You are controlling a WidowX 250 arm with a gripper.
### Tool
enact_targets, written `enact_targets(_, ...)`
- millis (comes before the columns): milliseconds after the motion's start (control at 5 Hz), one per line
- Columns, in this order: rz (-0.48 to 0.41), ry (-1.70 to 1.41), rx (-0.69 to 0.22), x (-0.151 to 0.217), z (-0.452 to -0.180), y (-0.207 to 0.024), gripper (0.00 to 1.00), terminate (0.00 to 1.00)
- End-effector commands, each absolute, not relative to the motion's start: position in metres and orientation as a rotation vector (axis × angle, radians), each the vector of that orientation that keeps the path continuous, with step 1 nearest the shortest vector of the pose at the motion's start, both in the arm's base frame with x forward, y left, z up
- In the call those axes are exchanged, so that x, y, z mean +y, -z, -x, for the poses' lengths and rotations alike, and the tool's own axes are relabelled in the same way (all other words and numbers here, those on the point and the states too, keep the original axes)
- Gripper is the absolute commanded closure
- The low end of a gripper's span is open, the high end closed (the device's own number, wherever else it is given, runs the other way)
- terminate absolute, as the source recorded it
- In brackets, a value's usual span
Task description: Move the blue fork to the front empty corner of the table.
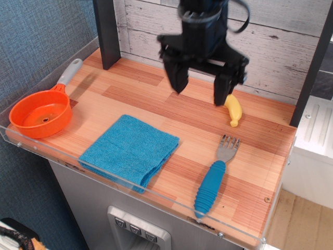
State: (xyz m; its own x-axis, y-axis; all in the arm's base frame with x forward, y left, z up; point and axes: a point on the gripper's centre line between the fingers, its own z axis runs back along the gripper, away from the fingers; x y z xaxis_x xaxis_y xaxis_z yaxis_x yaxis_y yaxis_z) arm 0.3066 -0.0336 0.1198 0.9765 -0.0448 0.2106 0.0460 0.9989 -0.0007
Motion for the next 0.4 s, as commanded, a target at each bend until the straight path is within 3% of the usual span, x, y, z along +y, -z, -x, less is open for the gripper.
enact_targets(0, 0.017, 0.033, -0.222, -0.0205, -0.336, -0.1621, 0.0, 0.0)
enact_targets(200, 0.017, 0.033, -0.222, -0.0205, -0.336, -0.1621, 0.0, 1.0)
